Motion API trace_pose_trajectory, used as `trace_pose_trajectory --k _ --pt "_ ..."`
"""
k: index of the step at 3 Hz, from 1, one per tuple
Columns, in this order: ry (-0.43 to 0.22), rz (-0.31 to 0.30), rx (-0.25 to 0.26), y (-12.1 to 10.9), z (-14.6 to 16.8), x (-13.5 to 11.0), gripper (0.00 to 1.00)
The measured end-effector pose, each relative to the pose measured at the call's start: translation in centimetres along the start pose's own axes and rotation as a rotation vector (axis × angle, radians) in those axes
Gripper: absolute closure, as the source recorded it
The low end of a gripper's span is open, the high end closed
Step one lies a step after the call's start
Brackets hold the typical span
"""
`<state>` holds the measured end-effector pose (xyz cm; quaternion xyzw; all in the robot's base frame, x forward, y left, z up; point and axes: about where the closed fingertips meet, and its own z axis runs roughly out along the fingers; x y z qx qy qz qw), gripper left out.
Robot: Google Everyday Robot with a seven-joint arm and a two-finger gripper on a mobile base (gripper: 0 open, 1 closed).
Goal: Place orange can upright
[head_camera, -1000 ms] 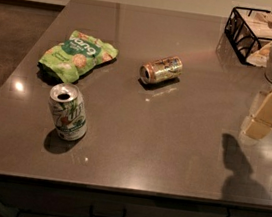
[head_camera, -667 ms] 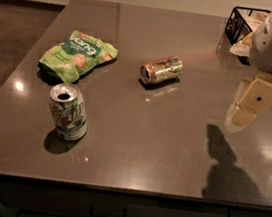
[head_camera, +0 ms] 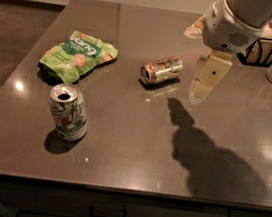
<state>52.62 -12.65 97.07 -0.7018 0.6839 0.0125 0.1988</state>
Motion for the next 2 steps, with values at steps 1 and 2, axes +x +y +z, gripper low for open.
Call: trace_pose_trajectory --k 1,2 --pt "-0.022 -0.100 -0.027 -3.3 3.1 -1.6 0.00" --pt "-0.002 -0.188 -0.047 -6.2 6.1 -2.3 0.00"
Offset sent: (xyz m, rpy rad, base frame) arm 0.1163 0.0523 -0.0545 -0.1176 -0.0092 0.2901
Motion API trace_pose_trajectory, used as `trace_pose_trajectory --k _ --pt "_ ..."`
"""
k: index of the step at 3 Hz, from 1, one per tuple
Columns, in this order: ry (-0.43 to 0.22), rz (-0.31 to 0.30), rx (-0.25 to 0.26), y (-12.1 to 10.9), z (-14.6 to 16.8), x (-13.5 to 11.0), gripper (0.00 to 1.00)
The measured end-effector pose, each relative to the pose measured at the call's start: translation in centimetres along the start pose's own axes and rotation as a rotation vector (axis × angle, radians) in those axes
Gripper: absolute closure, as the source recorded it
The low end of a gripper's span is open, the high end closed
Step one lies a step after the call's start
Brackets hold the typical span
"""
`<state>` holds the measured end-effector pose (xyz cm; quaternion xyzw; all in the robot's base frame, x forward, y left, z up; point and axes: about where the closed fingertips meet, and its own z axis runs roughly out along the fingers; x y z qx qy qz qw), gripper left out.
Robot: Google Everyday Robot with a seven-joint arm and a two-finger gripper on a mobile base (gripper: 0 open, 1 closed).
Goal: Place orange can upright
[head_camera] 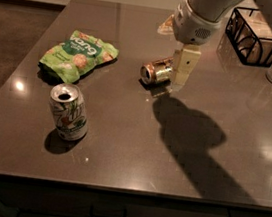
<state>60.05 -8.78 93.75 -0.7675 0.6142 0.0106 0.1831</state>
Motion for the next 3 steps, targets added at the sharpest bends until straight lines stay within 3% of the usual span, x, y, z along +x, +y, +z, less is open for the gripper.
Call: trace_pose_trajectory --k 1,3 --pt "0.053 -0.086 -0.023 -1.7 2.9 -0.7 0.00" --pt "0.178 -0.161 -0.098 -3.0 7.3 0.4 0.00"
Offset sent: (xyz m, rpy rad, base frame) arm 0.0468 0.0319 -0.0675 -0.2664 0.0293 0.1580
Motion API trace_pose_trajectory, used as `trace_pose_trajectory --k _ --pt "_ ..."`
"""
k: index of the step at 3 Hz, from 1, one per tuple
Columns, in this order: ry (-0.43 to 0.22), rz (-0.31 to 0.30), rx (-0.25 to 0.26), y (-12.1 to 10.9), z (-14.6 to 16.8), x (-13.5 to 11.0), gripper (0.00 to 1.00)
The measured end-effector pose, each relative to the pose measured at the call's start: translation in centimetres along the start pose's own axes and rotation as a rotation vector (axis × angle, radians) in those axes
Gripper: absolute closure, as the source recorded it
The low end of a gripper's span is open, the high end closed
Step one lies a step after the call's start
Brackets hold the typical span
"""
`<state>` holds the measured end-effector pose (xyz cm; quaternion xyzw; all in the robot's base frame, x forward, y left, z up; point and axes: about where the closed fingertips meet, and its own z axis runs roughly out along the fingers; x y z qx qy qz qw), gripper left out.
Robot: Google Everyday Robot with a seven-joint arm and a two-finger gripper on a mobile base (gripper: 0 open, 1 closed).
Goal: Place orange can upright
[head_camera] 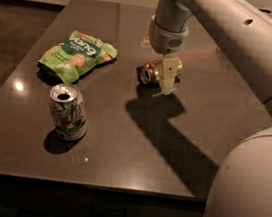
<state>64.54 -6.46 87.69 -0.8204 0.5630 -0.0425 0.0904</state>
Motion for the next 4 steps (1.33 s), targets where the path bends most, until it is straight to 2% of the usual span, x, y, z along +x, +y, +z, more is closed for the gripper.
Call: trace_pose_trajectory --k 1,2,3,4 --pt "0.037 -0.009 -0.019 -0.50 0.82 0.90 0.00" --pt "0.063 -0.012 -0.044 -1.00 1.30 1.42 0.27" --pt "0.061 -0.012 -0.050 -1.05 1.16 1.32 0.49" --pt "0.023 0.001 -0.053 -0.57 0.71 0.71 0.73"
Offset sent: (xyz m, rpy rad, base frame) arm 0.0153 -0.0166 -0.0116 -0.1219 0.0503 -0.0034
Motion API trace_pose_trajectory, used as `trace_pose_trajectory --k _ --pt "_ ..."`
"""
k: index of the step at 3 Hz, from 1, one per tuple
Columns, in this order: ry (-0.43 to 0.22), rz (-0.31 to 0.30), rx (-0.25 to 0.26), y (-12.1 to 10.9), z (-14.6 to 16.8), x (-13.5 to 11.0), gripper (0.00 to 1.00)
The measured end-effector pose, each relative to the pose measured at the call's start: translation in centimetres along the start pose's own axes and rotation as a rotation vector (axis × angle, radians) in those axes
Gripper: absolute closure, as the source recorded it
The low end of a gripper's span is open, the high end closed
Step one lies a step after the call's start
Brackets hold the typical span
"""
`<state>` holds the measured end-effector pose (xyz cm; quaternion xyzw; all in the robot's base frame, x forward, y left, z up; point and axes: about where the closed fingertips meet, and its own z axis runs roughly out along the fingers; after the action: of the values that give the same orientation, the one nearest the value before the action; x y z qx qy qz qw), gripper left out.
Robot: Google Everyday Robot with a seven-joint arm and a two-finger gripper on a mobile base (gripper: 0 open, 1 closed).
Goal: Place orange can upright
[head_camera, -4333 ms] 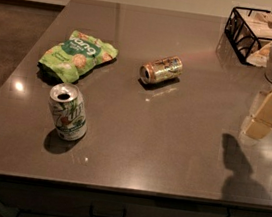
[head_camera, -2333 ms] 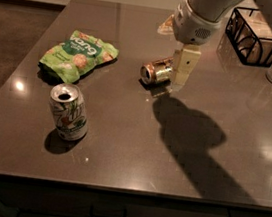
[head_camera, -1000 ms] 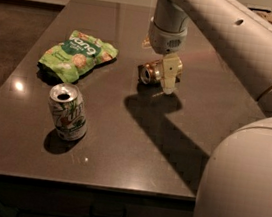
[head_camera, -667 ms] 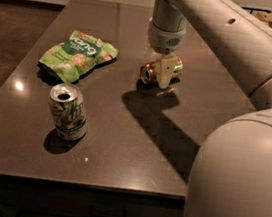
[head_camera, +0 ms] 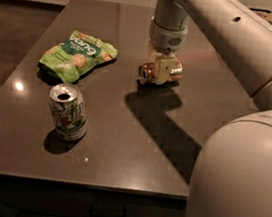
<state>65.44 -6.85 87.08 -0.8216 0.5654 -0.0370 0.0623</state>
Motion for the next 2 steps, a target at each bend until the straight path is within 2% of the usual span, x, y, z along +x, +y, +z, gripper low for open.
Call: trace_pose_trajectory --k 1,2 --pt "-0.100 0.052 -0.002 0.9 -1.4 -0.9 0.95" --pt "-0.266 0.130 0.004 1.6 -3.6 -2.7 1.00"
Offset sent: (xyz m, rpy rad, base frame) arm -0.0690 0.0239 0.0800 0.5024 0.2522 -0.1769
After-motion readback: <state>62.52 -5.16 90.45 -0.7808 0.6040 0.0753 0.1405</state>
